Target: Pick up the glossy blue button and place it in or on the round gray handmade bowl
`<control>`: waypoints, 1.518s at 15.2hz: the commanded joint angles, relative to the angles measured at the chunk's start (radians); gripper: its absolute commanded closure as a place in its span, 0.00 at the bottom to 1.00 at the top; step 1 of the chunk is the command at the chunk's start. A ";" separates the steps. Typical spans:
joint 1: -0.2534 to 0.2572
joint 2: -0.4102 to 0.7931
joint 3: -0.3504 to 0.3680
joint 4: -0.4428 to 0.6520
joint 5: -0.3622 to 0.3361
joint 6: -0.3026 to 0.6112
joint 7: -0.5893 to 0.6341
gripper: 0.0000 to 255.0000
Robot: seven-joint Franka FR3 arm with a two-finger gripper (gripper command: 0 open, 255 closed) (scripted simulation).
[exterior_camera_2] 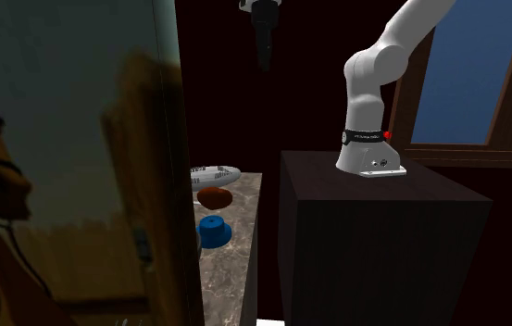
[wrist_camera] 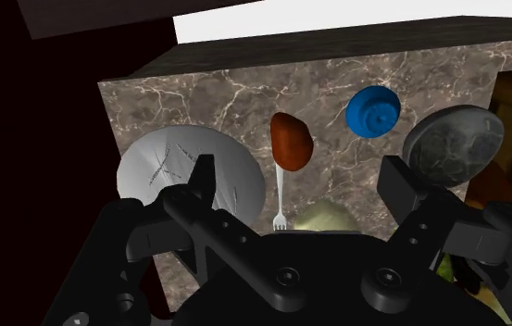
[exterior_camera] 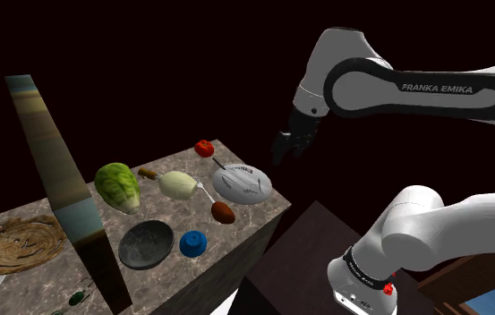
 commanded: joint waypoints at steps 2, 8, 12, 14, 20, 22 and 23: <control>0.017 0.069 0.047 -0.031 0.024 0.110 0.040 0.00; 0.036 0.257 0.138 -0.056 0.047 0.337 0.118 0.00; 0.036 0.412 0.198 -0.041 0.031 0.484 0.185 0.00; 0.032 0.497 0.227 -0.023 0.007 0.553 0.227 0.00; 0.028 0.768 0.275 0.065 -0.164 0.728 0.414 0.00; 0.046 0.860 0.265 0.107 -0.247 0.770 0.492 0.00; 0.061 0.905 0.253 0.131 -0.287 0.788 0.530 0.00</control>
